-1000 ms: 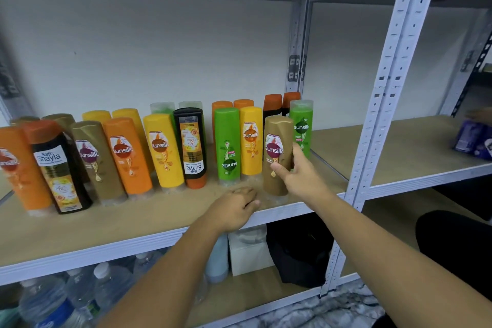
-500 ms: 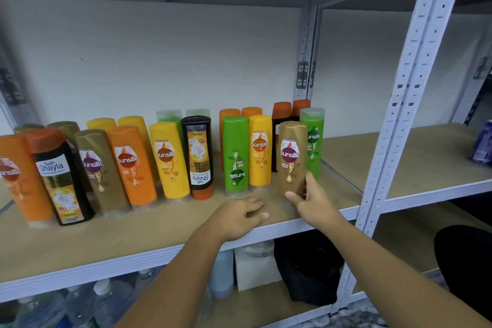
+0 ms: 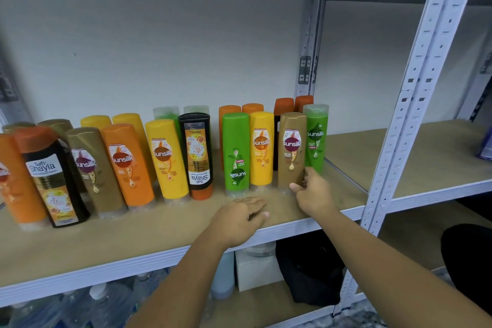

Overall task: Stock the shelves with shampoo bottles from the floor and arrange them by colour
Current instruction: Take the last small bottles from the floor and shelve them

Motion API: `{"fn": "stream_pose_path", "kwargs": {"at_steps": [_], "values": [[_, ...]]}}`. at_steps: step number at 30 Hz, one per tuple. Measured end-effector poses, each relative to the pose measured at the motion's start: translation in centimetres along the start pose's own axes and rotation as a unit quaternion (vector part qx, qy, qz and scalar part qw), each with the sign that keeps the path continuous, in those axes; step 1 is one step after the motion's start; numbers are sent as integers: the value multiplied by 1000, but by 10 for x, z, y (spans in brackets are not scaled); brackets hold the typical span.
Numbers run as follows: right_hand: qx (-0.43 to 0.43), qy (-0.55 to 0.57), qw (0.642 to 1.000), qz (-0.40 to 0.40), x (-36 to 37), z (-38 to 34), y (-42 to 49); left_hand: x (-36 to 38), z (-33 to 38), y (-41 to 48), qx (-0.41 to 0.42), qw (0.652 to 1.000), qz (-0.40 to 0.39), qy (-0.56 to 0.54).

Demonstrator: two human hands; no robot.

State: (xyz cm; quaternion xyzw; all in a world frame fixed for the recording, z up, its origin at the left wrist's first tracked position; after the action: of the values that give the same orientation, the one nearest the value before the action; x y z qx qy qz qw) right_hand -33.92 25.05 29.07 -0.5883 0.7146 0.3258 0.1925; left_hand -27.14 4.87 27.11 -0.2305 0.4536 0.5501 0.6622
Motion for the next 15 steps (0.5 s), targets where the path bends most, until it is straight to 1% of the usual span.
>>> {"fn": "stream_pose_path", "kwargs": {"at_steps": [3,8,12,15], "values": [[7,-13,1000,6,4,2,7,0,1,0,2,1000,7,1],[32,8,998,46,5,5,13,0,1,0,3,1000,16,-4],[43,8,997,60,6,9,14,0,1,-1,2,1000,20,-8],[37,-17,997,64,6,7,11,-1,1,-2,-6,1000,19,-7]]}}
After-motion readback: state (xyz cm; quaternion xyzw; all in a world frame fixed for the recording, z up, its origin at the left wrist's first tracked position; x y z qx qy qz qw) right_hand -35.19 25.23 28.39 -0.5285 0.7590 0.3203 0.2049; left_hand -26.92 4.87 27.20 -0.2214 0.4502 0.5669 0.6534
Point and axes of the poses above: each hand's wrist, its own y-axis towards the middle knuckle, its own x-axis out of the palm, z = x × y, the point moved 6 cm from there along y, towards the middle knuckle, and after that the axes turned 8 degrees about -y, right-handed, at the moved point
